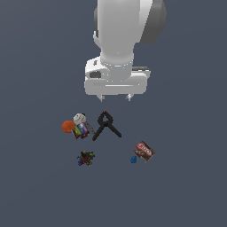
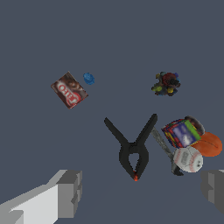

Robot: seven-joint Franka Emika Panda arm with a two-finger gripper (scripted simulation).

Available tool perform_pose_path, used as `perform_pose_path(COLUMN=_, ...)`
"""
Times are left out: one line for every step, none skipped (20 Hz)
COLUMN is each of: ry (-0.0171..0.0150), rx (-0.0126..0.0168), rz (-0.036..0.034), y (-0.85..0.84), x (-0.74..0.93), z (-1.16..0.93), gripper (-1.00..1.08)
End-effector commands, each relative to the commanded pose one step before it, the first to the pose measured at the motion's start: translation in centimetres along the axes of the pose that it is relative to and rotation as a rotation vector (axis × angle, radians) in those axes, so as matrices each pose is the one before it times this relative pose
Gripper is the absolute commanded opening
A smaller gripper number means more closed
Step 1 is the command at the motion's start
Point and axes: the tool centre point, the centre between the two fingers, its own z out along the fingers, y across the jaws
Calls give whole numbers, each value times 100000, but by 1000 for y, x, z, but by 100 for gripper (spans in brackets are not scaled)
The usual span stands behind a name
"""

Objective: Pick up a designated object from a clutter of objects.

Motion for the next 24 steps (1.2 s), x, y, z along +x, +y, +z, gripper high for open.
perform_pose_path(ry=0, rx=0, rz=0, y=1, x=0, z=0, gripper=100)
perform_pose_path(ry=0, rx=0, rz=0, y=17, x=-19, z=1, gripper=100)
perform_pose_path(ry=-186, rx=-55, rz=26, y=46, x=2, z=98, gripper=100)
perform_pose_path(ry=-228, rx=-64, rz=35, y=79, x=-20, z=122, gripper=100)
perform_pose_path(ry=-322, rx=-88, rz=54, y=111, x=-26, z=175, gripper=100)
perform_pose_path(ry=-395, rx=-102, rz=73, y=143, x=-38, z=218, gripper=100)
perform_pose_path(ry=-474, rx=-115, rz=102, y=173, x=-42, z=267, gripper=100)
perform_pose_path(ry=-413, rx=-91, rz=109, y=159, x=-38, z=242, gripper=100)
perform_pose_path(ry=-315, rx=-62, rz=106, y=130, x=-29, z=194, gripper=100)
perform_pose_path(ry=-216, rx=-36, rz=97, y=98, x=-21, z=143, gripper=100)
perform_pose_path(ry=-128, rx=-15, rz=85, y=67, x=-10, z=95, gripper=100)
perform_pose_path(ry=-35, rx=4, rz=59, y=33, x=-3, z=39, gripper=100)
perform_pose_path(ry=66, rx=14, rz=-13, y=-19, x=-2, z=-34, gripper=100)
perform_pose_path(ry=55, rx=-9, rz=-106, y=-60, x=12, z=-73, gripper=100)
perform_pose_path(ry=18, rx=-39, rz=-203, y=-81, x=0, z=-90, gripper=100)
perform_pose_path(ry=-11, rx=-23, rz=-94, y=-31, x=-2, z=-35, gripper=100)
perform_pose_path(ry=0, rx=0, rz=0, y=-4, x=-3, z=14, gripper=100)
perform_pose_path(ry=-8, rx=39, rz=191, y=76, x=3, z=72, gripper=100)
perform_pose_path(ry=18, rx=69, rz=301, y=109, x=2, z=113, gripper=100)
perform_pose_path(ry=34, rx=99, rz=427, y=151, x=3, z=158, gripper=100)
perform_pose_path(ry=48, rx=128, rz=557, y=196, x=3, z=204, gripper=100)
perform_pose_path(ry=63, rx=157, rz=691, y=243, x=3, z=249, gripper=100)
perform_pose_path(ry=77, rx=183, rz=819, y=287, x=2, z=294, gripper=100)
perform_pose_path(ry=89, rx=206, rz=945, y=331, x=1, z=337, gripper=100)
